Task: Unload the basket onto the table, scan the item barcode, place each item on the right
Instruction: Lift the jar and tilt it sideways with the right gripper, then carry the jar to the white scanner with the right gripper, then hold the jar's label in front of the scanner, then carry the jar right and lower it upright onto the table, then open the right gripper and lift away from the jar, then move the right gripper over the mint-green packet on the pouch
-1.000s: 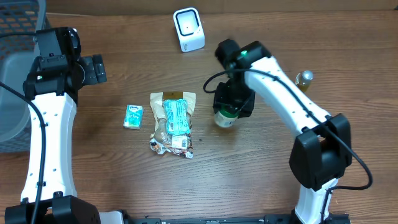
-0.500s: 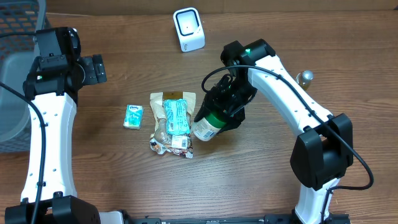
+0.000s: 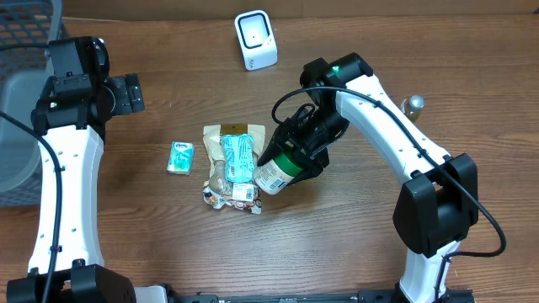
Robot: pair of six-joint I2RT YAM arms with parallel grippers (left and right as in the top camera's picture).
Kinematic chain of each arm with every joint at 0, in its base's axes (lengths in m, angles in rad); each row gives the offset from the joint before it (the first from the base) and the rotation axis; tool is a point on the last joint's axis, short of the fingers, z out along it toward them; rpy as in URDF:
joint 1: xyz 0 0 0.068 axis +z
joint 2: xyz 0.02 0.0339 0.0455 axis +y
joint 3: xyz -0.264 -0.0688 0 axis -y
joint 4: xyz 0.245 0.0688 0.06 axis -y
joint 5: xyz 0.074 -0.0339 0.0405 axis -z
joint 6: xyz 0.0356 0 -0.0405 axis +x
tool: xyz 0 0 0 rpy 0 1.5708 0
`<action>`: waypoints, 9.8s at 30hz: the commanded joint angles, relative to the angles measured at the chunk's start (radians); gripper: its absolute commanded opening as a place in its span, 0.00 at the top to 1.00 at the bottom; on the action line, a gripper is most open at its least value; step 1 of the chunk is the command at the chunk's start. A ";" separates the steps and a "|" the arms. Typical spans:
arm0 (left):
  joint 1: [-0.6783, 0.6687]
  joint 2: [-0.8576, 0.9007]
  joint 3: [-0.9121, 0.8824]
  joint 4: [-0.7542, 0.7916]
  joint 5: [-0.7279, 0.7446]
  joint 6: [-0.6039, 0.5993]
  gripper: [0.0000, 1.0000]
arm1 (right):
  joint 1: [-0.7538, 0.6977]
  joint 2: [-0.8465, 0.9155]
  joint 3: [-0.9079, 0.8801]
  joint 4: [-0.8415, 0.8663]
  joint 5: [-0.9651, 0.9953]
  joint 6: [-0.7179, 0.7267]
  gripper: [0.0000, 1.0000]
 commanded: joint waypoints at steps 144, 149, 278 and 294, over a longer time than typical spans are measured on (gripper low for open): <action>-0.007 -0.013 0.015 0.000 0.002 -0.010 0.00 | -0.043 -0.030 0.435 0.704 0.904 -0.265 0.96; -0.007 -0.013 0.015 0.000 0.002 -0.010 0.00 | -0.053 -0.052 0.432 0.276 0.905 -0.202 0.96; -0.007 -0.013 0.015 0.000 0.002 -0.010 0.00 | -0.075 -0.105 -0.286 0.507 0.491 -0.202 0.58; -0.007 -0.013 0.015 0.000 0.002 -0.010 0.01 | 0.106 -0.032 -0.286 0.903 0.468 -0.104 0.41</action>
